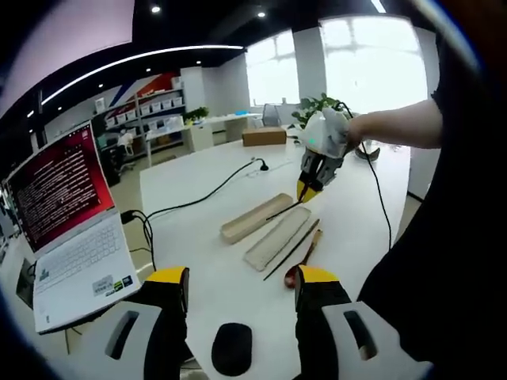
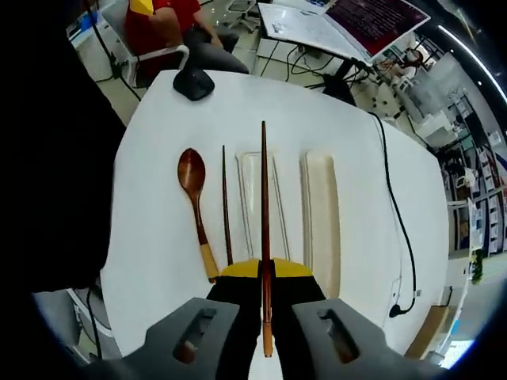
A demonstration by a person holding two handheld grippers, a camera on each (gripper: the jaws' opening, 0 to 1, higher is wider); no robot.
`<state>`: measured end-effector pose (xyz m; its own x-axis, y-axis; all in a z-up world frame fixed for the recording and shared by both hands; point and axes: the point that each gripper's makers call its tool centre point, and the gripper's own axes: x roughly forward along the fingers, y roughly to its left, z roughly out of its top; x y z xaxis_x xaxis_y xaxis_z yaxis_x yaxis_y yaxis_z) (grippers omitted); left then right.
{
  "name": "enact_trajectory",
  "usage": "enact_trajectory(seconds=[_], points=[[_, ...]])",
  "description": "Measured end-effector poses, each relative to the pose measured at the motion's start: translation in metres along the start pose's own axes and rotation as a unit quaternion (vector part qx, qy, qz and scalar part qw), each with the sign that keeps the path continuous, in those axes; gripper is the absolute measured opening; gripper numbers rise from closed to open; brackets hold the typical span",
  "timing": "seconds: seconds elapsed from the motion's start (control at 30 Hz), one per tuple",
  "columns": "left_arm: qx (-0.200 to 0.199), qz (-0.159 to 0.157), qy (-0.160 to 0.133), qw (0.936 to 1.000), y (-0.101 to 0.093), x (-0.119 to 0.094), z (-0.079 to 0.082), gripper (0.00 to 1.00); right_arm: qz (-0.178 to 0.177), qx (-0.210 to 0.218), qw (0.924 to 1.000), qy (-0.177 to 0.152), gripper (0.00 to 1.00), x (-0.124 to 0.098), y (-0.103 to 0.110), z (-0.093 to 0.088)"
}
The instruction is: Arrange the utensils inside the cutlery case until each visible utensil rests in its matching compartment.
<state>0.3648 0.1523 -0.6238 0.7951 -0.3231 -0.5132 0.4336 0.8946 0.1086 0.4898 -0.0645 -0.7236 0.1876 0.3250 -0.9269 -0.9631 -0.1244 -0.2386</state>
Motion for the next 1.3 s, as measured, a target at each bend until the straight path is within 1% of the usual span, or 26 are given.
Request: enact_trajectory(seconds=[0.13, 0.23, 0.27, 0.37, 0.47, 0.7, 0.73, 0.8, 0.87, 0.97, 1.17, 1.2, 1.3], points=[[0.003, 0.004, 0.007, 1.0000, 0.000, 0.000, -0.002, 0.55, -0.005, -0.002, 1.0000, 0.001, 0.00, 0.000, -0.006, -0.001], [-0.013, 0.016, -0.006, 0.9998, 0.004, 0.001, 0.003, 0.56, -0.008, -0.009, 0.9999, 0.006, 0.00, 0.001, -0.011, -0.002], [-0.014, 0.015, -0.010, 0.9997, 0.004, 0.001, 0.005, 0.57, -0.009, -0.010, 0.9999, 0.008, 0.00, 0.001, -0.013, -0.003], [-0.010, 0.013, -0.007, 0.9999, 0.003, 0.004, 0.006, 0.56, -0.011, -0.011, 0.9998, 0.007, 0.00, 0.001, -0.019, -0.002], [-0.008, 0.010, -0.004, 0.9999, 0.002, 0.005, 0.005, 0.56, -0.014, -0.020, 0.9997, 0.010, 0.00, 0.001, -0.023, -0.001], [-0.014, 0.010, -0.003, 0.9998, 0.006, 0.005, 0.002, 0.56, -0.018, -0.023, 0.9995, 0.013, 0.00, 0.003, -0.036, 0.001], [-0.016, 0.011, -0.004, 0.9998, 0.007, 0.005, 0.002, 0.56, -0.018, -0.024, 0.9995, 0.012, 0.00, 0.003, -0.037, 0.002], [-0.029, 0.010, -0.015, 0.9994, 0.008, 0.004, 0.006, 0.56, -0.020, -0.026, 0.9994, 0.013, 0.00, 0.004, -0.041, 0.002], [-0.038, 0.009, -0.023, 0.9990, 0.009, 0.003, 0.008, 0.56, -0.026, -0.033, 0.9989, 0.022, 0.00, 0.005, -0.047, -0.001], [-0.040, 0.008, -0.023, 0.9989, 0.007, 0.003, 0.008, 0.56, -0.026, -0.030, 0.9990, 0.019, 0.00, 0.007, -0.054, 0.002], [-0.046, 0.012, -0.018, 0.9987, 0.008, 0.001, 0.002, 0.56, -0.029, -0.033, 0.9988, 0.020, 0.00, 0.010, -0.063, 0.003], [-0.048, 0.013, -0.017, 0.9986, 0.012, -0.001, -0.003, 0.56, -0.030, -0.034, 0.9988, 0.019, 0.00, 0.011, -0.064, 0.004], [-0.050, 0.017, -0.014, 0.9985, 0.019, -0.004, -0.009, 0.56, -0.031, -0.036, 0.9987, 0.019, 0.00, 0.011, -0.067, 0.006]])
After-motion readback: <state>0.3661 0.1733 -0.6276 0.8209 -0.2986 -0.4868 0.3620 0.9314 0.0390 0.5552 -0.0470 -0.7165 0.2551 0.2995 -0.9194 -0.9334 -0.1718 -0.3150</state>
